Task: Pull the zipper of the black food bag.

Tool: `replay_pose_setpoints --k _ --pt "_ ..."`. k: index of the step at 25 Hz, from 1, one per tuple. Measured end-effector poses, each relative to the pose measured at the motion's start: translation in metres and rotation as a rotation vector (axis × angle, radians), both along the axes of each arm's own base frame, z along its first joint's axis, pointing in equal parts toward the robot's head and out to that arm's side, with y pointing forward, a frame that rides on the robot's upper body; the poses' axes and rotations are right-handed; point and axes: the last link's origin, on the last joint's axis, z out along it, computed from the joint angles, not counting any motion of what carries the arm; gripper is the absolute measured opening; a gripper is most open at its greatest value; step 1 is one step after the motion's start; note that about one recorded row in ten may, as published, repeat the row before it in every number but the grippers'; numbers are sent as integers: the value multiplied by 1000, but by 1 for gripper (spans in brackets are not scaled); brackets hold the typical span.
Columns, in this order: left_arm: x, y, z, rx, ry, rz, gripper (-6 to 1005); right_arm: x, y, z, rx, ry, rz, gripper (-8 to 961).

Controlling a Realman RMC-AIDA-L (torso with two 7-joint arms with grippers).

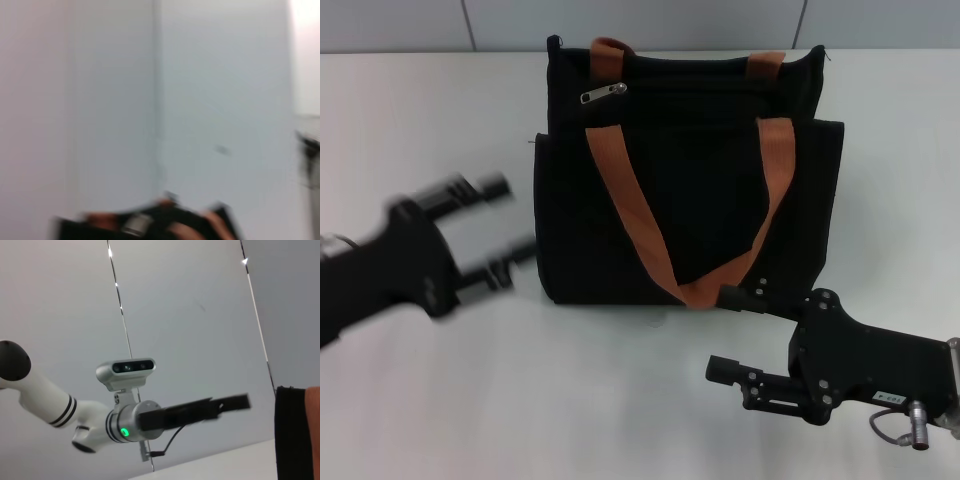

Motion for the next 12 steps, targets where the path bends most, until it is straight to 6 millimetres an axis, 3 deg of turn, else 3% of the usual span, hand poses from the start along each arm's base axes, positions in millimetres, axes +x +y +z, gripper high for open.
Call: replay_pose_setpoints --k 4,8,9,12 --pt "-11 20 13 174 -75 159 710 -1 -1 -4 -3 9 -7 716" --pt "-20 41 12 211 -66 291 708 -2 -2 -6 9 14 -10 716" --pt "-22 56 8 203 -35 356 708 -2 -2 -8 18 16 -15 716" --pt "-20 62 3 185 -10 368 707 -2 -2 -9 23 16 -20 715"
